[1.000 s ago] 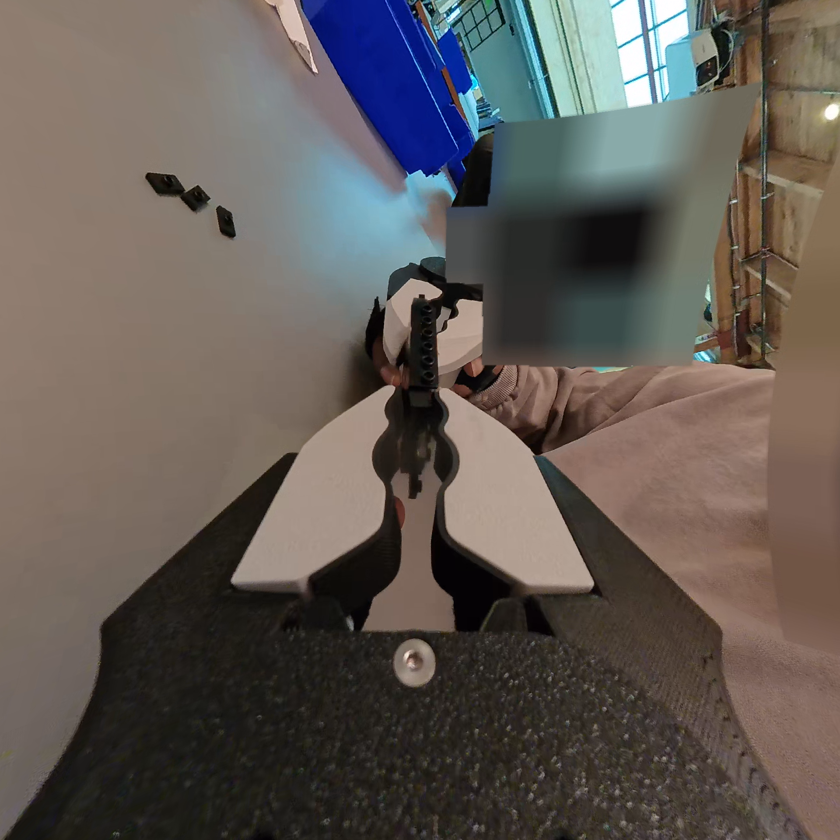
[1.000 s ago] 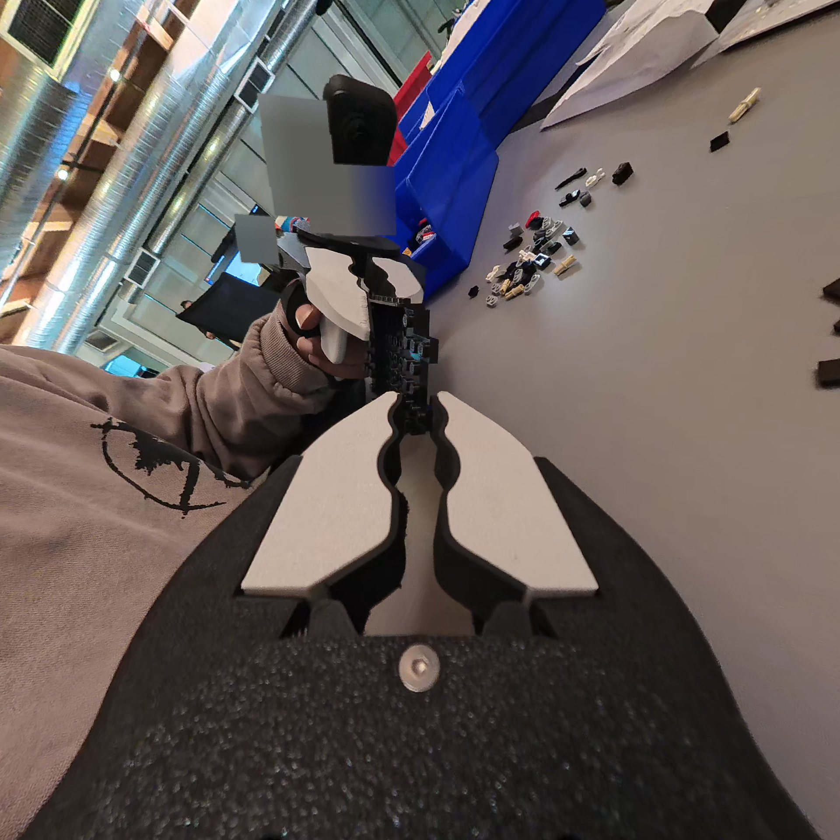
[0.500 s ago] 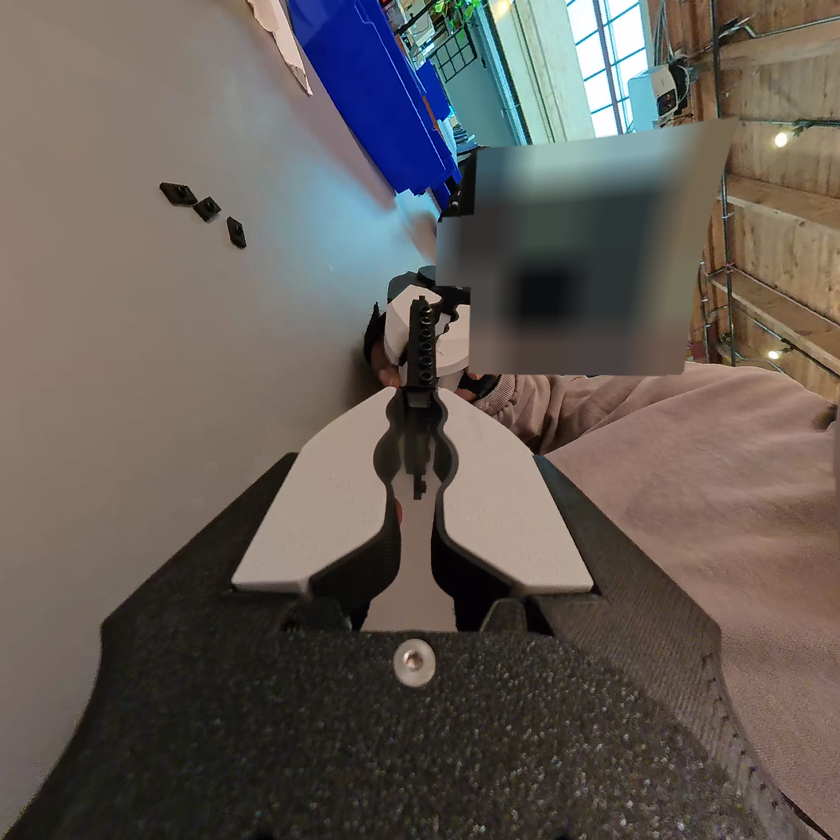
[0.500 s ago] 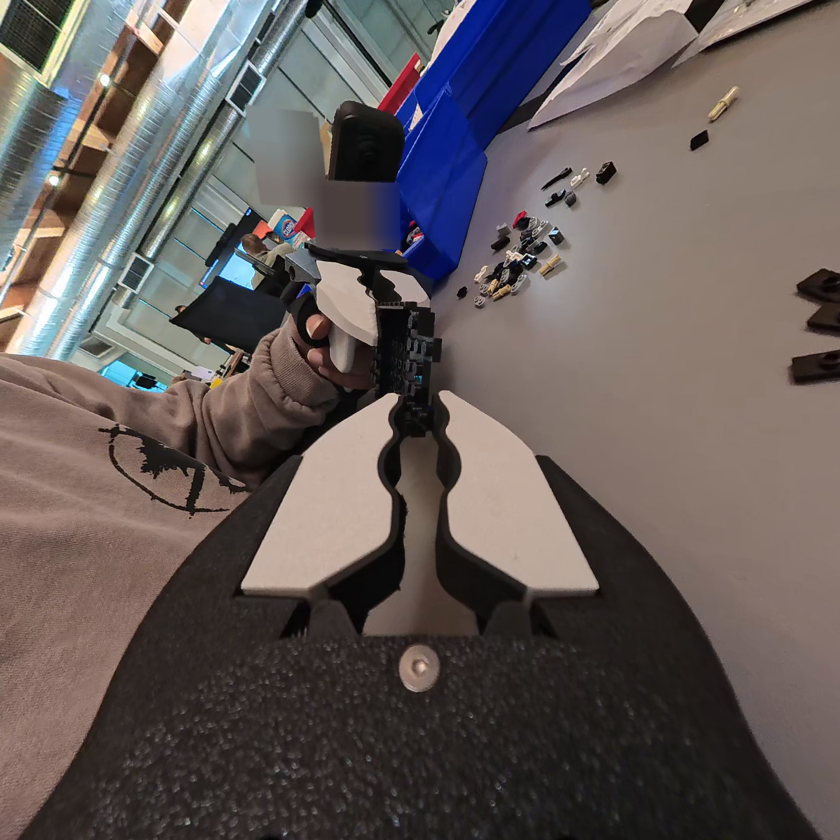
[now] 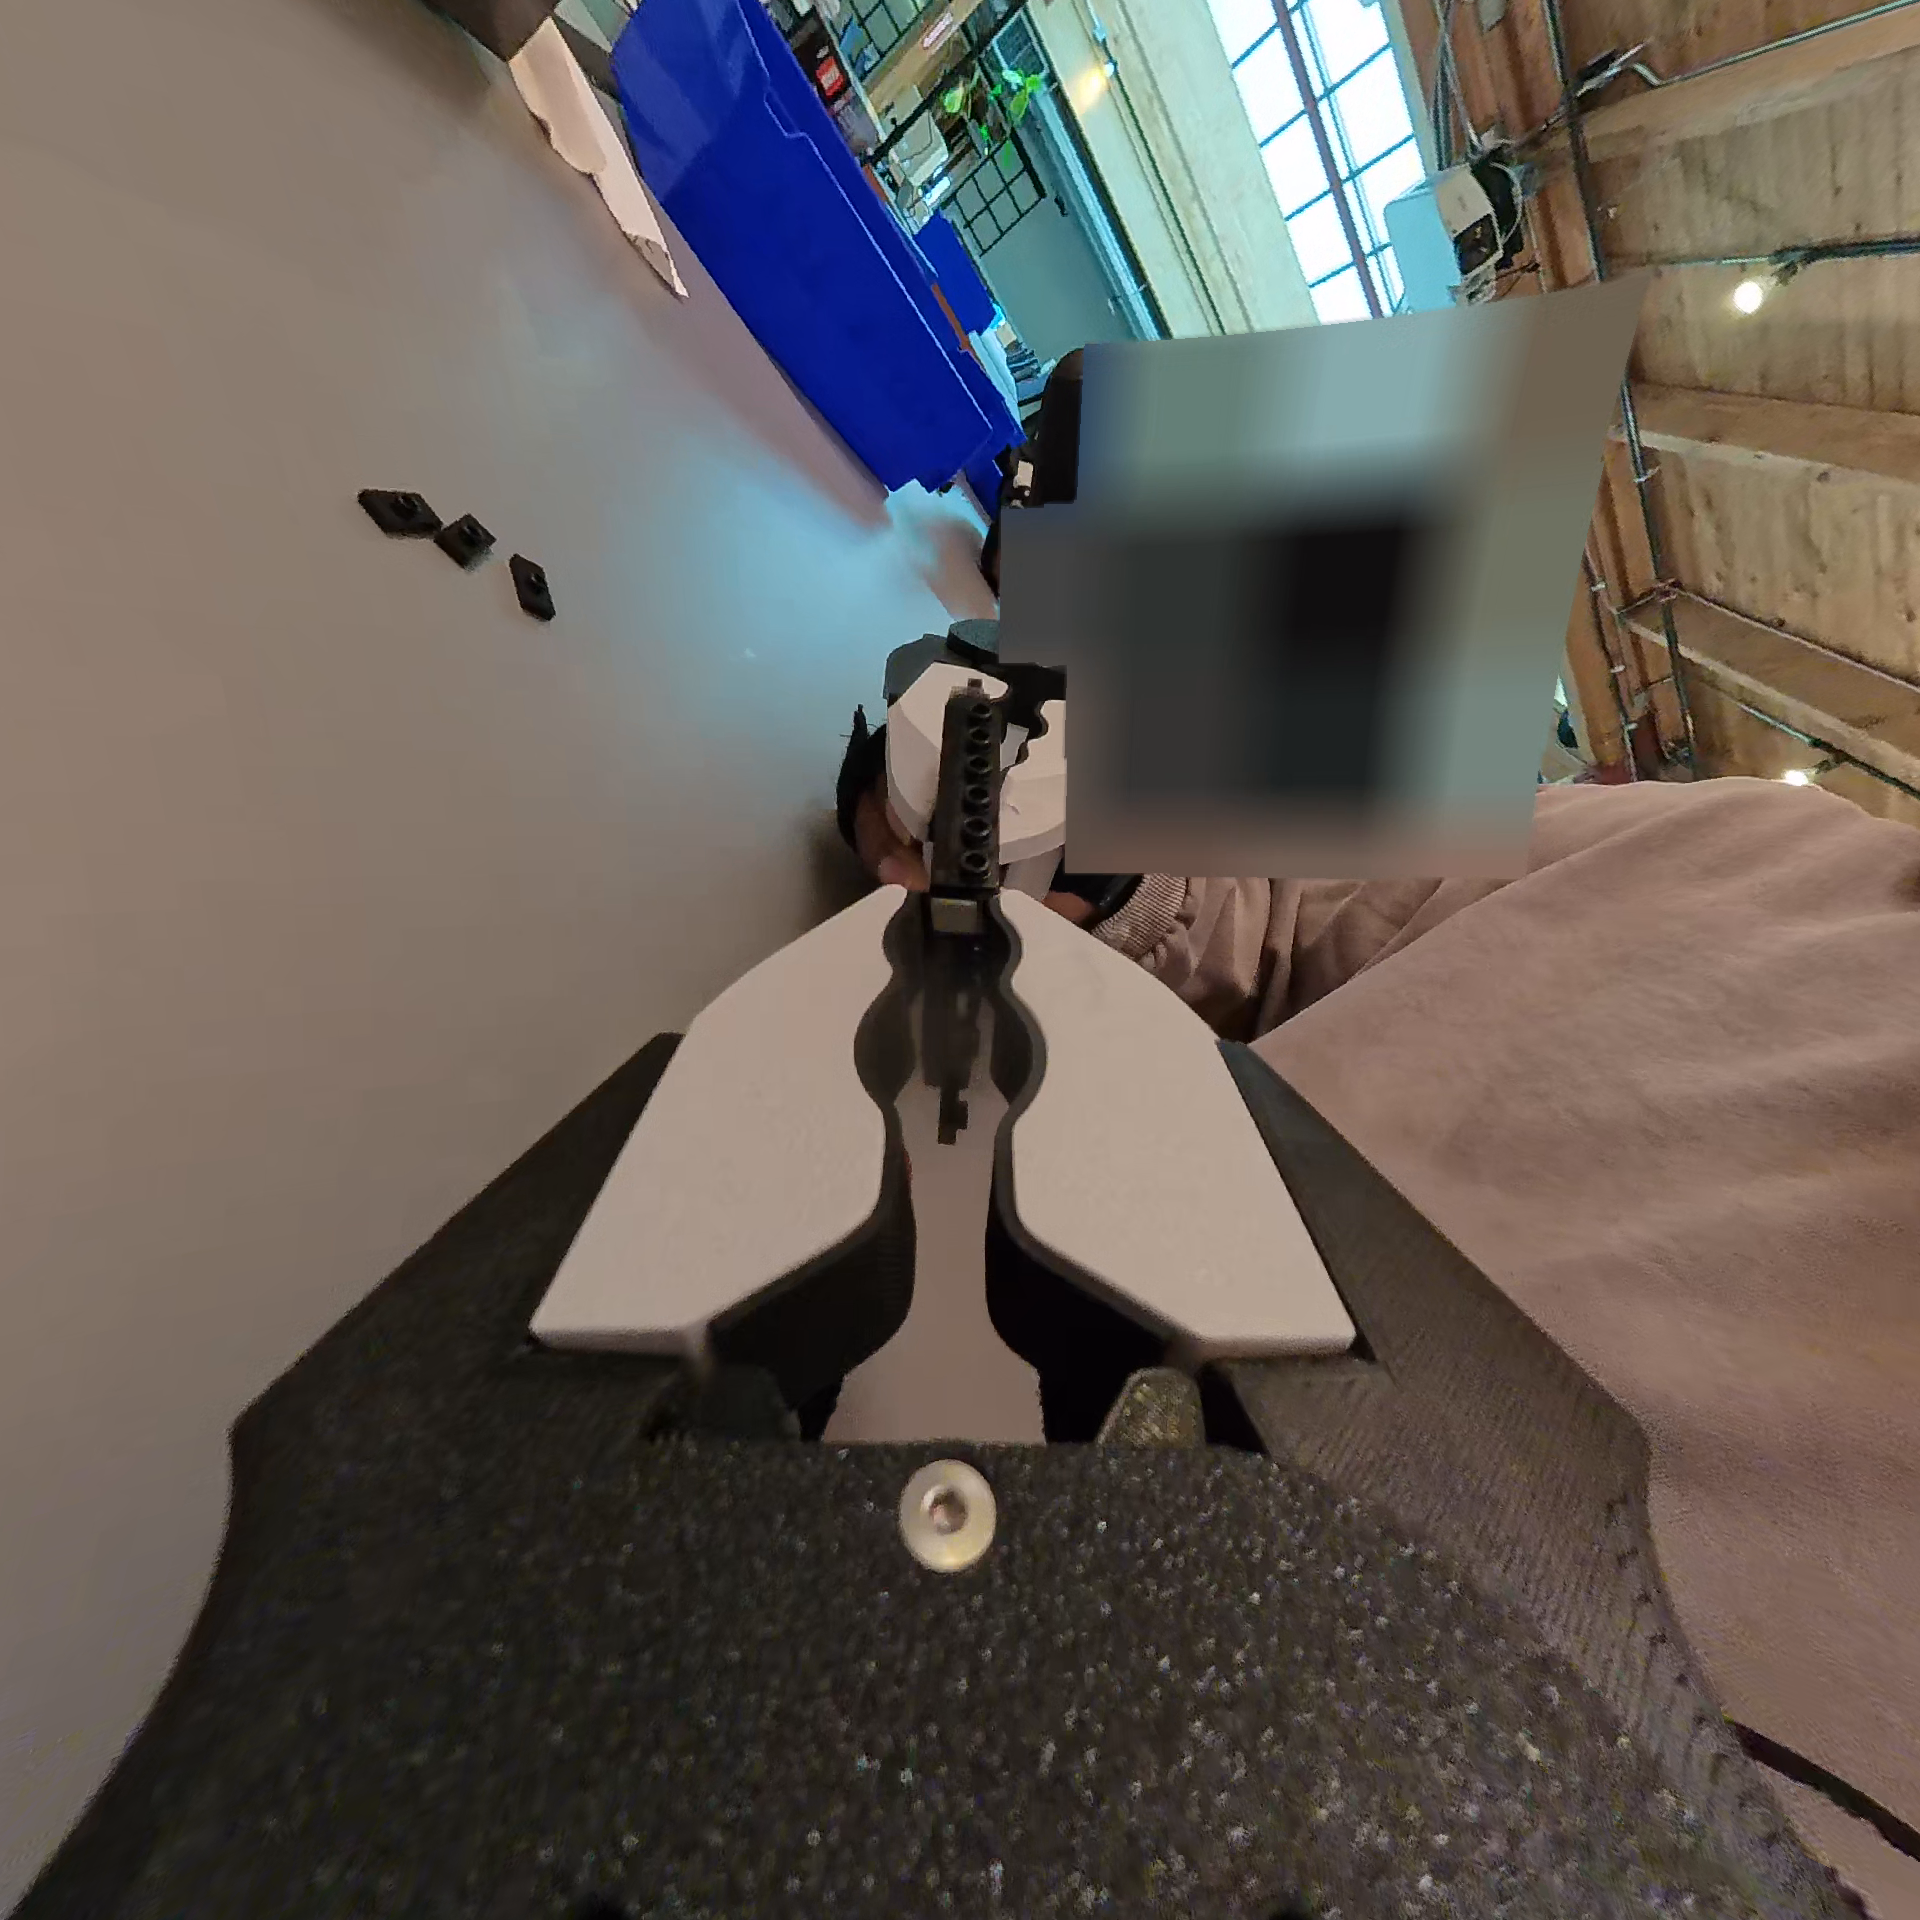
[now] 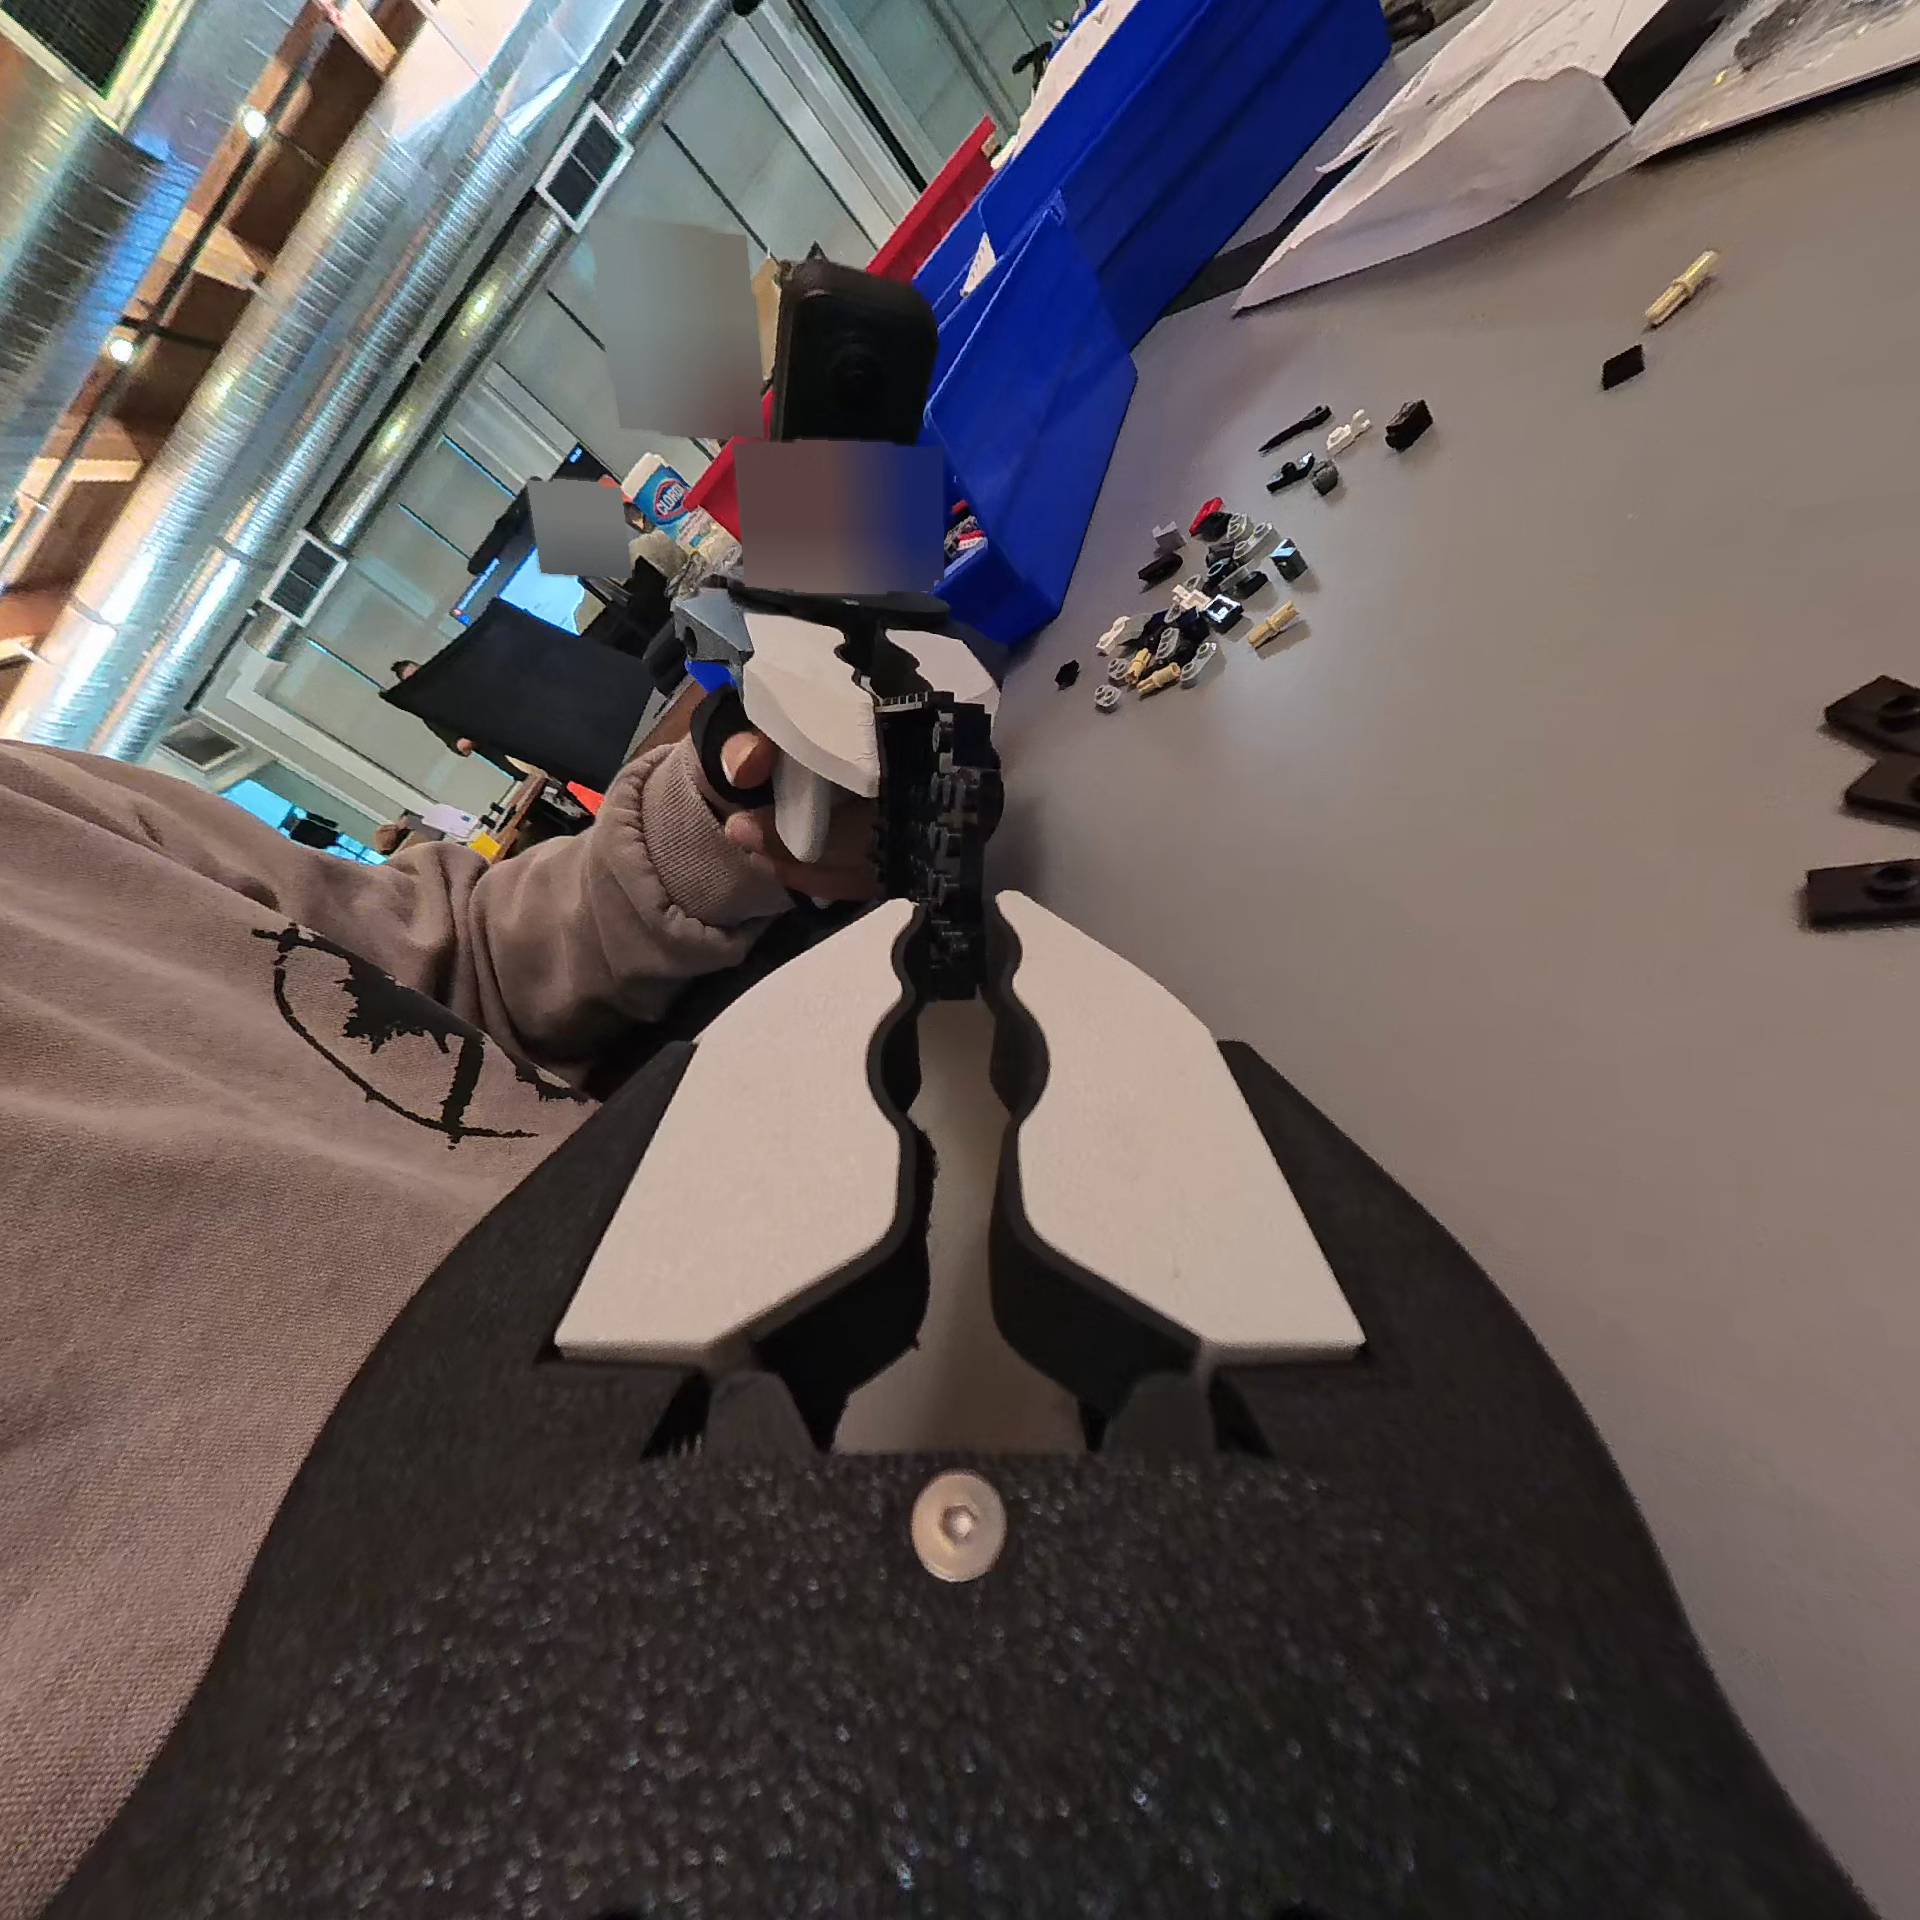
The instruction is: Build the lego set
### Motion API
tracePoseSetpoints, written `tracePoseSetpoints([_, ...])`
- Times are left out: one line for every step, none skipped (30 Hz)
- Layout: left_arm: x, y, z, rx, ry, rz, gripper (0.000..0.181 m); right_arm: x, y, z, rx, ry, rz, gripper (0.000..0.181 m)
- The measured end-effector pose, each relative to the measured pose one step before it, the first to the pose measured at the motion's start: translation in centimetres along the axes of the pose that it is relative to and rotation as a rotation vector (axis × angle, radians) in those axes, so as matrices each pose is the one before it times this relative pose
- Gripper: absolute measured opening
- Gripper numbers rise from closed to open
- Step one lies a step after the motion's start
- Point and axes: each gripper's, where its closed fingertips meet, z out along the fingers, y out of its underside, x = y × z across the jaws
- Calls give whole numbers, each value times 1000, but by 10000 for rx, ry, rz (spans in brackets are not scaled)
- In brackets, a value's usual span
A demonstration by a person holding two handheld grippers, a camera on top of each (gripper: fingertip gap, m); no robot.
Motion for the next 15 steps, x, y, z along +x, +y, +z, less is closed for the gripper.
tracePoseSetpoints([-40,1,-8,24,-25,128,10,22,15,4,-8,19,-26,8])
tracePoseSetpoints([-17,1,-19,14,-44,208,10,2,12,20,-12,2,-21,8])
tracePoseSetpoints([56,-6,-18,21,-28,247,10,-42,-23,19,7,-23,-50,8])
tracePoseSetpoints([63,-12,-15,28,-32,261,10,-29,-39,8,12,-3,-75,8])
tracePoseSetpoints([-22,7,-4,7,-71,221,10,8,26,27,-19,24,-44,8])
tracePoseSetpoints([-6,-16,-17,25,-47,147,10,-5,19,21,-7,5,-27,8])
tracePoseSetpoints([-14,-50,-4,48,-46,80,9,8,11,28,0,21,-42,8])
tracePoseSetpoints([-42,-47,-3,55,-49,54,9,15,12,15,2,27,-41,8])
tracePoseSetpoints([3,-53,2,44,-31,19,9,-9,-20,-2,14,7,-33,8])
tracePoseSetpoints([24,-47,9,30,-24,7,10,-29,-30,1,27,-12,-48,8])
tracePoseSetpoints([29,-58,-6,25,-36,10,10,-32,-18,4,19,-10,-48,8])
tracePoseSetpoints([-13,-32,-6,5,-42,5,10,-2,-15,13,14,9,-29,8])
tracePoseSetpoints([3,-27,-9,7,-14,-17,10,-18,-24,12,14,-2,-37,8])
tracePoseSetpoints([-10,-58,-22,32,-1,-36,10,-12,-18,24,13,-12,-28,9])
tracePoseSetpoints([-35,-46,-18,39,-1,-50,10,22,-21,24,8,-2,-2,9])
